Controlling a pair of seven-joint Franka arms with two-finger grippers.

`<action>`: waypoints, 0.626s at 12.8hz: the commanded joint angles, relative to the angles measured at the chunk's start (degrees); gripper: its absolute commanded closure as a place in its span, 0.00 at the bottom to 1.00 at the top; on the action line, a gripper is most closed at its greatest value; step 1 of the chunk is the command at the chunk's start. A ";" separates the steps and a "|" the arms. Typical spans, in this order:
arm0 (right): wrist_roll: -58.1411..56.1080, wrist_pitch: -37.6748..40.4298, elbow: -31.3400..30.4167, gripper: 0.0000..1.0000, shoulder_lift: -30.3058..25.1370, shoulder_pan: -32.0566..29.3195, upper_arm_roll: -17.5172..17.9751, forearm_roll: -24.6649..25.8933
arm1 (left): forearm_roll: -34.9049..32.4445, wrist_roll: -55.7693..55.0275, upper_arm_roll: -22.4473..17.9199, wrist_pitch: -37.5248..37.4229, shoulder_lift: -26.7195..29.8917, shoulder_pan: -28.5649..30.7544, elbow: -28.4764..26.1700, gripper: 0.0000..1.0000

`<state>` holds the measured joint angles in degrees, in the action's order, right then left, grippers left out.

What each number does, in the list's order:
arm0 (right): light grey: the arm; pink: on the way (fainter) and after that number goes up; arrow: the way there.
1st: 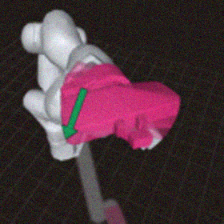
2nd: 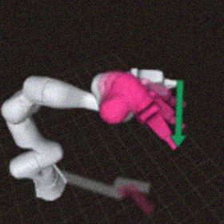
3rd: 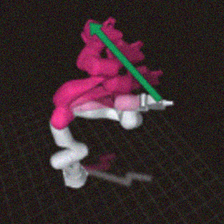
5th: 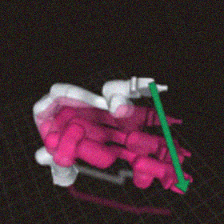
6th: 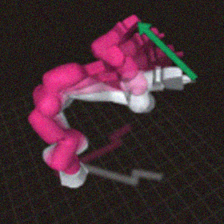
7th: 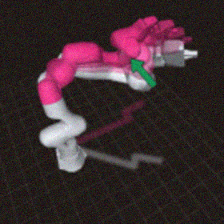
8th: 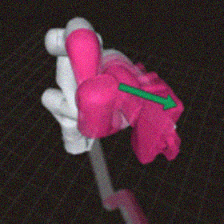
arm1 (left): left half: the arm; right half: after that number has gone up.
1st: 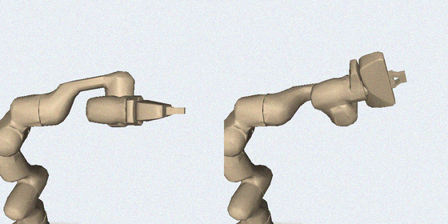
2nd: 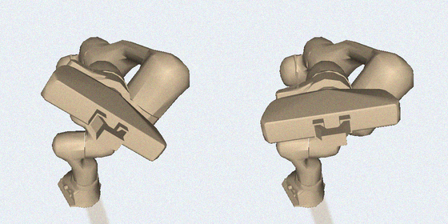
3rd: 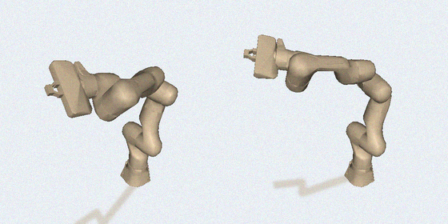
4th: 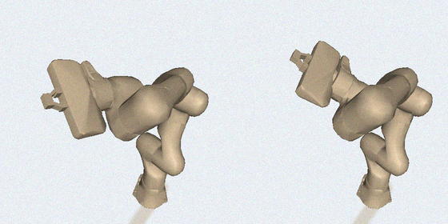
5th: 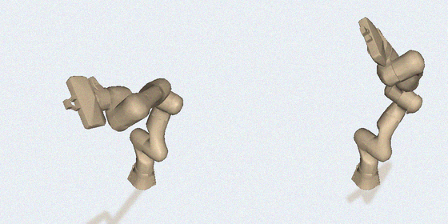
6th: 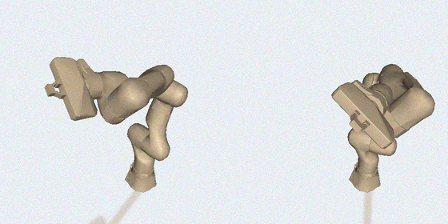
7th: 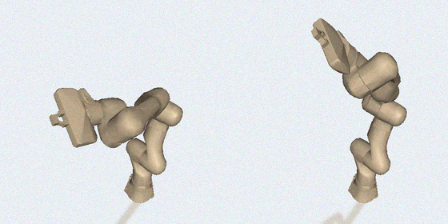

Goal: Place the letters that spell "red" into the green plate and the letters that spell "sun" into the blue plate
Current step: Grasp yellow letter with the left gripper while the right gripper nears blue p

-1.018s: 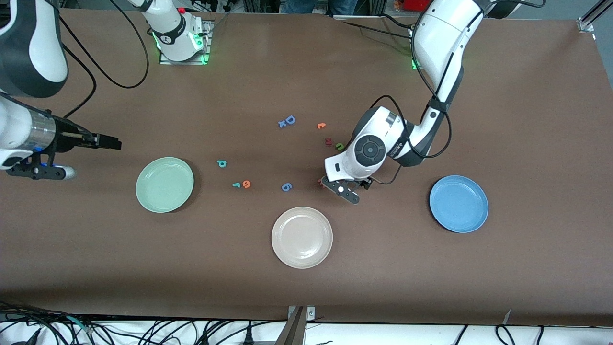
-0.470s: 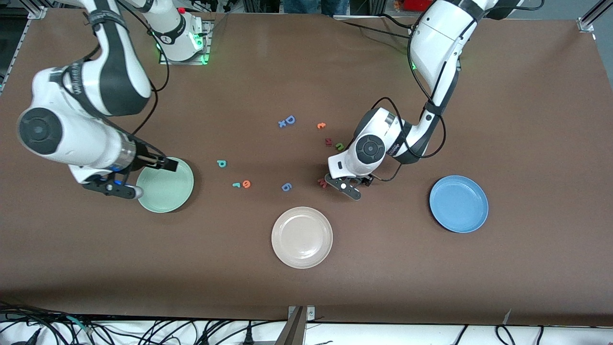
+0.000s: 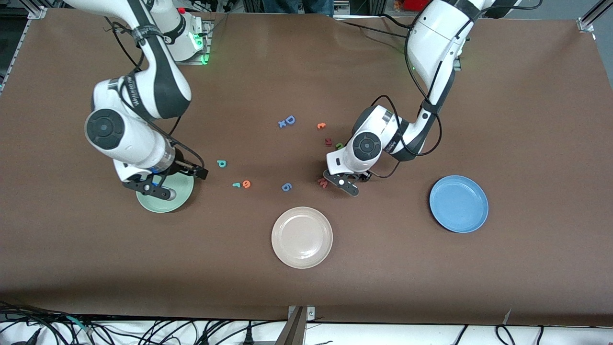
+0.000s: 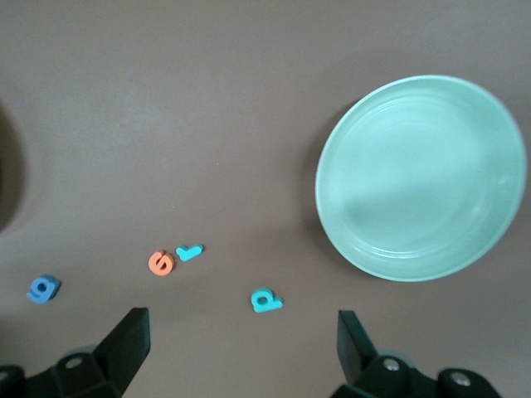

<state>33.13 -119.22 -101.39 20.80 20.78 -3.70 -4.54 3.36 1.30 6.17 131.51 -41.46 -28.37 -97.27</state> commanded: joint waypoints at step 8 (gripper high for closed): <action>9.85 -33.59 -21.37 0.00 1.43 5.94 -0.25 -0.47 | -3.19 0.19 -1.15 -3.17 5.06 0.06 -0.73 0.98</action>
<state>41.48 -147.04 -119.26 22.16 25.75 -3.68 -4.54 2.01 1.37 5.78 131.32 -40.34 -28.76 -97.26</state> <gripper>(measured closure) 0.000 0.700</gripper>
